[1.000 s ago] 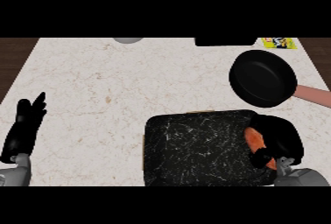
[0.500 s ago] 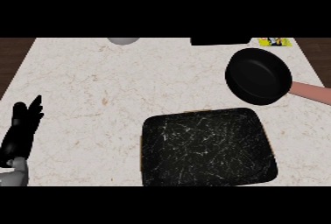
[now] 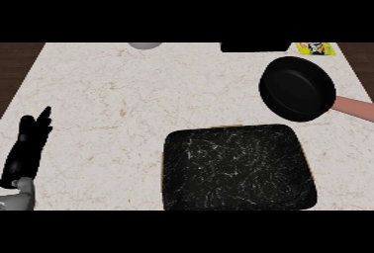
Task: Pick the sweet potato from the tray and place it in the pot
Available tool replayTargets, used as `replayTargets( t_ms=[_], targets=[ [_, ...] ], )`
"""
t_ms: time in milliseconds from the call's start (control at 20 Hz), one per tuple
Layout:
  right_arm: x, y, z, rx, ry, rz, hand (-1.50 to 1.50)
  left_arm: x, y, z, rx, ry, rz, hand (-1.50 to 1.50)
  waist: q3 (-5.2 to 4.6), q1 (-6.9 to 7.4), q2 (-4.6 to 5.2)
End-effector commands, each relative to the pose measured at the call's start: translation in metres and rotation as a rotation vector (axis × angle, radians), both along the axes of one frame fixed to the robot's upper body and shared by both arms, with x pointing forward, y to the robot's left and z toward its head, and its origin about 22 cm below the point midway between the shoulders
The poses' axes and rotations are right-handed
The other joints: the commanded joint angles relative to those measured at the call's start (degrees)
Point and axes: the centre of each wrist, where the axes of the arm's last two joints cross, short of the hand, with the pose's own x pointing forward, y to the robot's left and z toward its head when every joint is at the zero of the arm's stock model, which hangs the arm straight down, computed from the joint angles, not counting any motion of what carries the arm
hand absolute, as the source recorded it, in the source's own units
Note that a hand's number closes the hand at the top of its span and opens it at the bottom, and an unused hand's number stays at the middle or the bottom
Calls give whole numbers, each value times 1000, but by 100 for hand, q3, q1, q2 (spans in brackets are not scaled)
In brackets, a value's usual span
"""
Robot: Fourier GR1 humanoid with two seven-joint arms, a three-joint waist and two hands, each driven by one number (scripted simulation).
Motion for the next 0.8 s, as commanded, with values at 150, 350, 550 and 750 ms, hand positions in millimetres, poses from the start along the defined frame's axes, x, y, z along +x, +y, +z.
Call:
replayTargets(
  t_ms=[150,350,550,750],
  targets=[
    [3,22,76,-10,-77,99,150,22,-17,18,-6,-16,-25,0,-11,92,18],
    [20,55,100,7,1,135,150,17,-11,5,-21,3,-43,0,-16,129,23],
    [48,87,99,40,50,129,150,12,-9,0,-13,13,-46,0,-15,184,33],
    [81,95,97,89,100,131,150,11,-11,-7,-2,3,-57,0,-14,226,49]
  ],
)
